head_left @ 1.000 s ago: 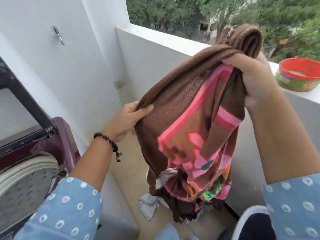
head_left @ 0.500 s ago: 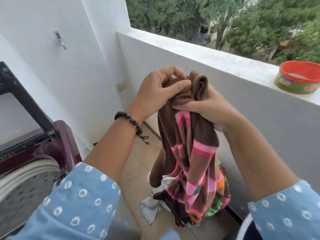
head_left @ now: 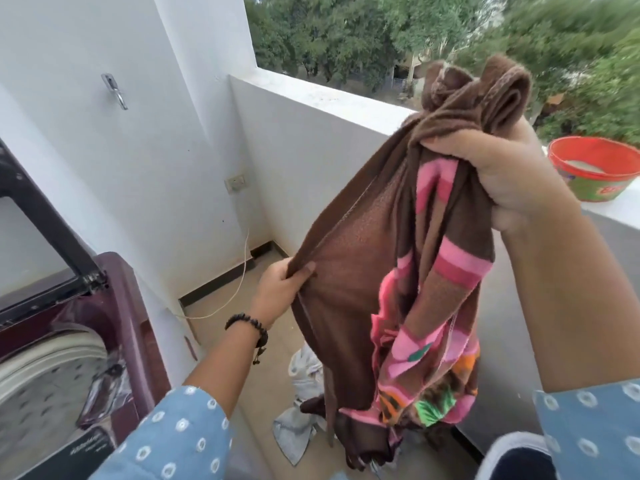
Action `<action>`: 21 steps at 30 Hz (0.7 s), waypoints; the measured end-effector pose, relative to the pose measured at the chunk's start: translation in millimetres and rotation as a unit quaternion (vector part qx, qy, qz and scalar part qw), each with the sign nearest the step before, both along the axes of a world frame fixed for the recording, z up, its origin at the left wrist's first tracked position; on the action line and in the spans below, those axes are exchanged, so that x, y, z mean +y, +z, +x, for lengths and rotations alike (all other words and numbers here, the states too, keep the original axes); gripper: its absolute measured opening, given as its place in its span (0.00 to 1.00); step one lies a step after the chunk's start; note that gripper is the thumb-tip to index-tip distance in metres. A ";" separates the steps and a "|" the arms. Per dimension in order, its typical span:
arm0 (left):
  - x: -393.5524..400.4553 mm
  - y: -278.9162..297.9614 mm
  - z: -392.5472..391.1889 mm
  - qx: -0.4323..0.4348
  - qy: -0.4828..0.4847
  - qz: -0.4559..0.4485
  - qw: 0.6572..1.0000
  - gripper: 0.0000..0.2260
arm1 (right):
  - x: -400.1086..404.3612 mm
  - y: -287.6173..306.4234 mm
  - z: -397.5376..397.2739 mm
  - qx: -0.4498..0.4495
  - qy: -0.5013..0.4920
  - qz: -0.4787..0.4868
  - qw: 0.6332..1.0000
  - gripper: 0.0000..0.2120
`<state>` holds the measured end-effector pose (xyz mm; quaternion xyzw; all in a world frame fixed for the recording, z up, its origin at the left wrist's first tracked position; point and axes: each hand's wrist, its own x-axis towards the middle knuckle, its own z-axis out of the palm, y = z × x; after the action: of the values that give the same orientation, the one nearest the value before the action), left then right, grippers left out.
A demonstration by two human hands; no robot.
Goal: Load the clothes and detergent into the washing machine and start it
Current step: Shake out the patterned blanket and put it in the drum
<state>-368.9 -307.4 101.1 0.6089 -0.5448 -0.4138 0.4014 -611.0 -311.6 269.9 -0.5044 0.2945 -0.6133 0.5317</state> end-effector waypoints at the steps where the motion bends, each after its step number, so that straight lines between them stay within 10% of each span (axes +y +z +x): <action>1: -1.8 8.8 0.8 0.051 0.037 -0.006 0.998 0.05 | -2.2 -5.8 -2.1 0.024 0.003 0.016 1.000 0.15; 8: -10.5 90.6 -22.7 -0.017 -0.012 -0.194 0.981 0.05 | -4.2 -44.2 17.4 0.223 0.126 0.070 0.964 0.47; 12: -5.8 114.0 -36.6 -0.110 0.015 -0.304 0.946 0.05 | 0.8 -51.0 38.5 0.258 0.190 0.047 0.946 0.24; 16: 1.6 104.8 -32.4 -0.008 -0.029 -0.254 0.967 0.10 | 2.4 -39.1 37.1 0.173 0.142 0.021 0.974 0.13; 21: 12.5 61.3 -30.5 0.047 -0.059 -0.208 0.975 0.10 | 1.0 -15.2 38.0 0.147 0.118 -0.005 0.982 0.27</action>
<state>-399.5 -294.9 162.4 0.4589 -0.6346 -0.3423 0.5191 -573.1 -310.6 254.7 -0.6226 0.3051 -0.4669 0.5489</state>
